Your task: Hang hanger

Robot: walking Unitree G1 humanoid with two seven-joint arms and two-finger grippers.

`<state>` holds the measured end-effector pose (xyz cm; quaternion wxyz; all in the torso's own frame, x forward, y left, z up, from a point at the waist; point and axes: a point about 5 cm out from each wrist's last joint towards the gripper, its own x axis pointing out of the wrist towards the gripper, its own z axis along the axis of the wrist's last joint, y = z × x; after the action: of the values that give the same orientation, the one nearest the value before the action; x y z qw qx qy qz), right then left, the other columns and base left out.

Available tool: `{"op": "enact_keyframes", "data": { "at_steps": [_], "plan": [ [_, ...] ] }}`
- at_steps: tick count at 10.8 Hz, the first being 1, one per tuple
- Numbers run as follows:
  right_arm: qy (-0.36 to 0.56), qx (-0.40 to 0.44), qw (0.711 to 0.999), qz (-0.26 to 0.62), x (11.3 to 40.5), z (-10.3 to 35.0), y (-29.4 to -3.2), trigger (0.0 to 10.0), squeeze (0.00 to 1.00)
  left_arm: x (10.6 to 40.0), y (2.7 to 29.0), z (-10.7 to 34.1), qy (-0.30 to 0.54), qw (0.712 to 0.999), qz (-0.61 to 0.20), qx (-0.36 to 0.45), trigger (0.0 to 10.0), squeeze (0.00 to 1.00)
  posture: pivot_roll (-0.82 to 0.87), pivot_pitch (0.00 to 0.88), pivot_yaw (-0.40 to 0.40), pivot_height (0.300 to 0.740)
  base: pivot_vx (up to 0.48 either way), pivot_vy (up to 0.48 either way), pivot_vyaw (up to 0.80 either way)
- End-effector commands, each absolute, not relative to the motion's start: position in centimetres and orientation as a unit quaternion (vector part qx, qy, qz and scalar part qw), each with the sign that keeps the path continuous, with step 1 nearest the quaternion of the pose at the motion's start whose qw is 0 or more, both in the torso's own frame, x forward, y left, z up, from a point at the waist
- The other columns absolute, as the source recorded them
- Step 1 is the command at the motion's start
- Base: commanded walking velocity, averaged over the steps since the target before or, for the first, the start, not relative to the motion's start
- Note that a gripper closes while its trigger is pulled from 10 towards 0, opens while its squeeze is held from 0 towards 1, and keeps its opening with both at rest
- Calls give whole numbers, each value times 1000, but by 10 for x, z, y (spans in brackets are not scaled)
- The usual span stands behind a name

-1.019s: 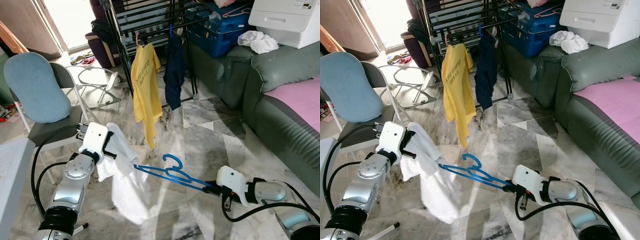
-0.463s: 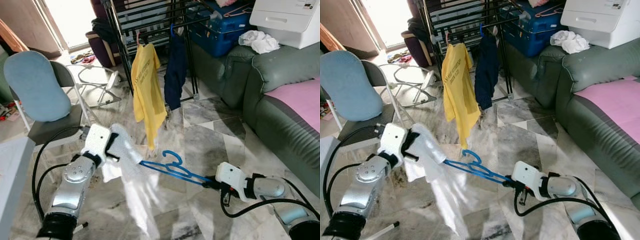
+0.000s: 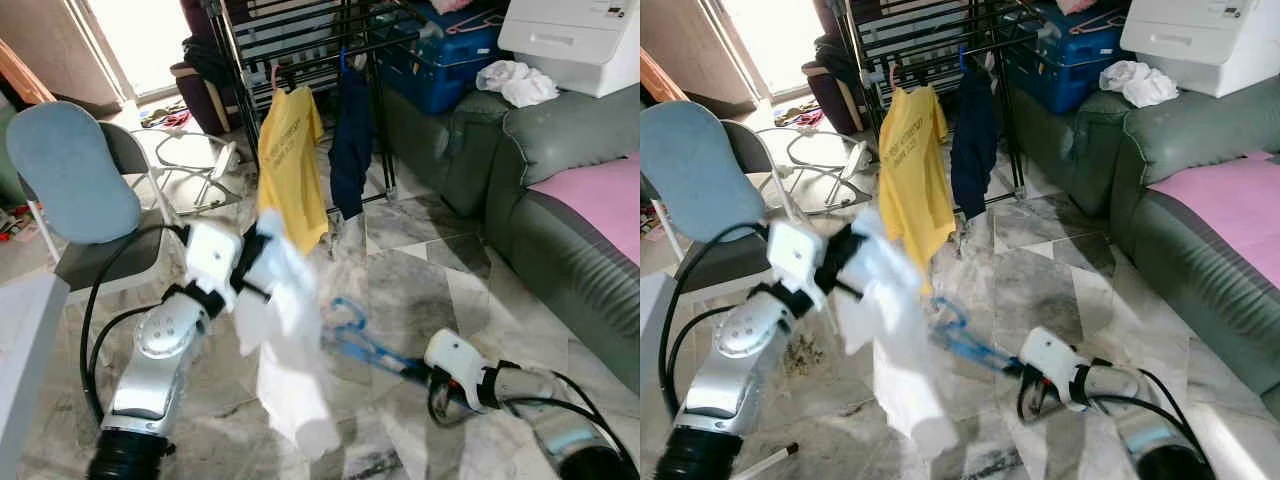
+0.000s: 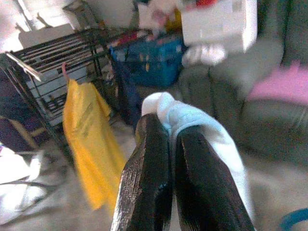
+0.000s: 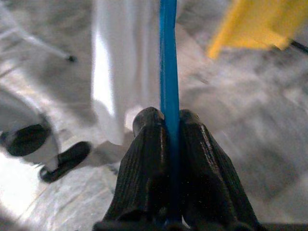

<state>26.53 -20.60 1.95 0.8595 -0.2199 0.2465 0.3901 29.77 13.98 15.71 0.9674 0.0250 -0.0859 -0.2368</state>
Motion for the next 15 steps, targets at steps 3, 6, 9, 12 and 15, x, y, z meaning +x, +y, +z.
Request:
{"op": "enact_keyframes", "data": {
  "at_steps": [3, 6, 9, 12, 15],
  "plan": [
    [220, -131, 943, 212, 295, 30, -221, 10000, 0, 287, 132, 191, -139, 945, -297, -19, 10000, 0, -55, 0, 144, 740, 0, 0, 0],
    [166, -39, 982, 82, 324, 59, -237, 10000, 0, 274, 122, 172, -100, 931, -350, -2, 10000, 0, -58, 0, 143, 740, 0, 0, 0],
    [49, 111, 991, 59, 358, 115, -228, 10000, 0, 265, 118, 113, -2, 926, -368, 87, 10000, 0, -70, 0, 146, 740, 0, 0, 0],
    [-47, 242, 950, 192, 364, 164, -183, 10000, 0, 272, 116, 77, 26, 906, -347, 243, 10000, 0, -88, 0, 142, 740, 0, 0, 0],
    [-84, 387, 868, 301, 349, 198, -155, 10000, 0, 270, 112, 56, 30, 888, -357, 290, 10000, 0, -96, 0, 143, 740, 0, 0, 0]
  ]
}}
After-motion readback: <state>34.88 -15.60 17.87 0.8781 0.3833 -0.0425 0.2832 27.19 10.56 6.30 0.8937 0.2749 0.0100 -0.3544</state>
